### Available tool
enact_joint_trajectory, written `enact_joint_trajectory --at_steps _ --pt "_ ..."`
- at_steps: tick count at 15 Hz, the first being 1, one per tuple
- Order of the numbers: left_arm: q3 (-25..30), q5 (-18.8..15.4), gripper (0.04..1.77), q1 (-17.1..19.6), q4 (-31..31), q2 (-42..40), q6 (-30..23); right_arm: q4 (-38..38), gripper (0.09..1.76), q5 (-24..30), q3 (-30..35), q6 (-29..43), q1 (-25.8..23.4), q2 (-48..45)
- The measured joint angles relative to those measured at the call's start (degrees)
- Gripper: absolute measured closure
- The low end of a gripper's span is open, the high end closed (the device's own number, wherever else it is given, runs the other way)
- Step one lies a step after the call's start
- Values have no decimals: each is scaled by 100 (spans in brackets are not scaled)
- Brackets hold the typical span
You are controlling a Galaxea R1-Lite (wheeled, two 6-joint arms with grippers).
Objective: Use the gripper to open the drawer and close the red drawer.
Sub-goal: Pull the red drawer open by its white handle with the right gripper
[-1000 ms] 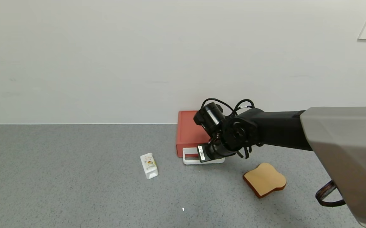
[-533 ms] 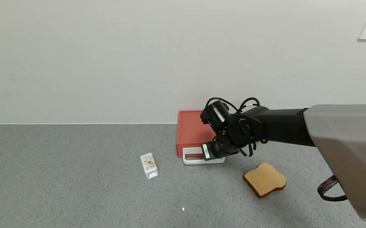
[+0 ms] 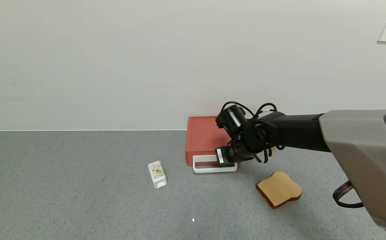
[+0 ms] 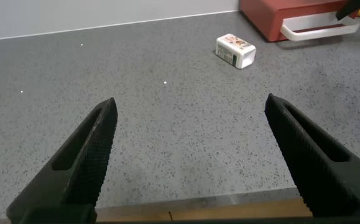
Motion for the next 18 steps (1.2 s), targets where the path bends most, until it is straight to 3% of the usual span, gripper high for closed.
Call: enact_joint_trajectory --at_steps 18 --pt "0 -2 9 0 -2 0 0 143 173 400 -18 20 -106 160"
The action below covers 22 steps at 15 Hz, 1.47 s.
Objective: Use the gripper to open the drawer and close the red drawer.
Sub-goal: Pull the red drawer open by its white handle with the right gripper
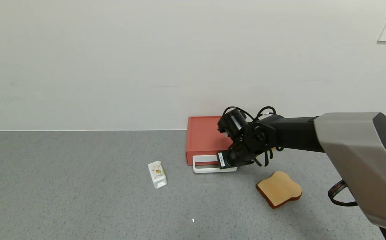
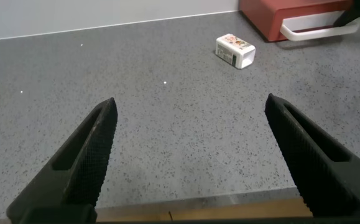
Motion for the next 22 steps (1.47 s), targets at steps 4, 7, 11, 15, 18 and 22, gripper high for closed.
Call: enact_joint_trajectory --at_steps 4,7,11,15,18,22 --pt "0 4 9 0 2 0 -2 111 173 29 0 0 1 5" --pt "0 0 9 0 2 0 0 207 173 38 -4 -2 6 5" --pt "0 4 9 0 2 0 -2 408 173 160 -13 -6 1 0" --pt "0 9 9 0 2 0 -2 718 173 176 -9 -2 21 -16" --pt "0 9 9 0 2 0 0 902 173 184 -4 20 45 -41" --pt "0 9 9 2 2 0 0 1224 173 187 5 68 108 -105"
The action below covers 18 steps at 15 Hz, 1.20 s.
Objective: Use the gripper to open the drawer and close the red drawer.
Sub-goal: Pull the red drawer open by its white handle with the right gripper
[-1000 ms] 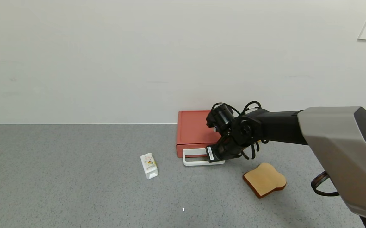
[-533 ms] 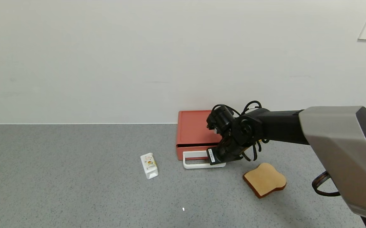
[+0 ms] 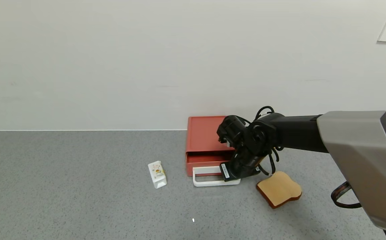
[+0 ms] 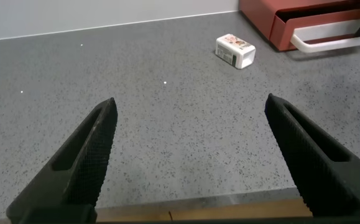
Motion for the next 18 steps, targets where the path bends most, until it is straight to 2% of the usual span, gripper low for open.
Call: enact_joint_trajectory --at_steps 18 --pt "0 27 9 -2 0 0 -2 657 173 260 48 276 149 -154"
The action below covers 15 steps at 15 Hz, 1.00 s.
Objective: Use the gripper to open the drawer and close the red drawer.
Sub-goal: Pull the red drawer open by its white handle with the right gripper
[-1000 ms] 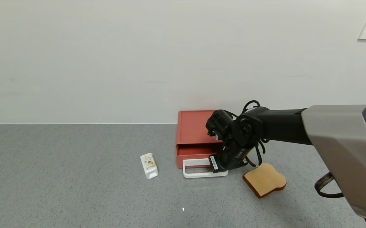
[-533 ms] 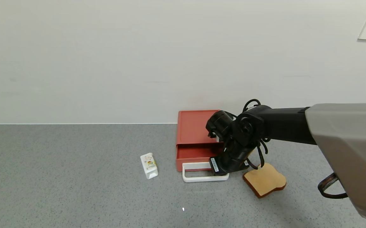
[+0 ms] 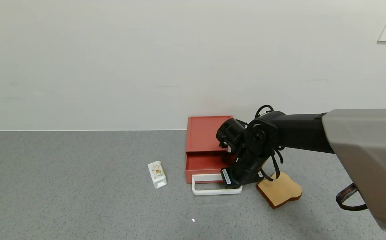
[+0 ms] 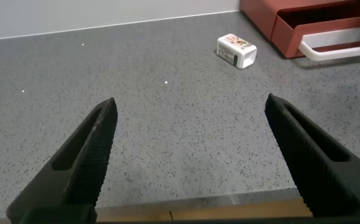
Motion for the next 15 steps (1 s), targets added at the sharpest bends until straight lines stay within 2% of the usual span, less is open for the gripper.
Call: enact_joint_trajectory --at_steps 9,15 --pt "0 0 9 0 0 0 2 256 173 20 105 91 140 -59" --pt "0 0 9 0 -2 0 2 254 173 161 483 94 210 -240"
